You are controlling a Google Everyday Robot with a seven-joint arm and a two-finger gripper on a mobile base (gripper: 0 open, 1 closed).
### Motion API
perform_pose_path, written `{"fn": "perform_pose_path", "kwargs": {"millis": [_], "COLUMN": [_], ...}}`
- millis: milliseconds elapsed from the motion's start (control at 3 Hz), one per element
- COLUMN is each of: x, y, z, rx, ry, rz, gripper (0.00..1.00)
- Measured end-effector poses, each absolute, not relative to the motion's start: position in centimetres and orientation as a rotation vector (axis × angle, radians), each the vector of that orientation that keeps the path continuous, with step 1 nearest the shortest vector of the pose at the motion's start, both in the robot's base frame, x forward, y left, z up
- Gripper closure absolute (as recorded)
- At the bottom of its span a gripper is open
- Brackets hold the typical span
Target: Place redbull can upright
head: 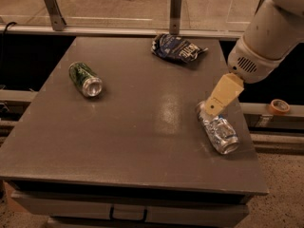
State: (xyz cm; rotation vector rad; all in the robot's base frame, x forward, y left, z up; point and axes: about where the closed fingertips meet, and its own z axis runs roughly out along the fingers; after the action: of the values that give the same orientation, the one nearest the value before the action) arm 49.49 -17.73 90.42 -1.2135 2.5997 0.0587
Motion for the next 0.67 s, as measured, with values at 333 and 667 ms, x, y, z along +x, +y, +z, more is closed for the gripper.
{"fn": "perform_pose_path", "kwargs": {"millis": [333,667], "x": [49.5,49.2], "y": [-18.8,-18.8], "z": [87.6,85.0], "rx": [-1.026,-0.9], "ry": [2.7,2.777], "rz": [0.073,0.084], "gripper": [0.0,0.0]}}
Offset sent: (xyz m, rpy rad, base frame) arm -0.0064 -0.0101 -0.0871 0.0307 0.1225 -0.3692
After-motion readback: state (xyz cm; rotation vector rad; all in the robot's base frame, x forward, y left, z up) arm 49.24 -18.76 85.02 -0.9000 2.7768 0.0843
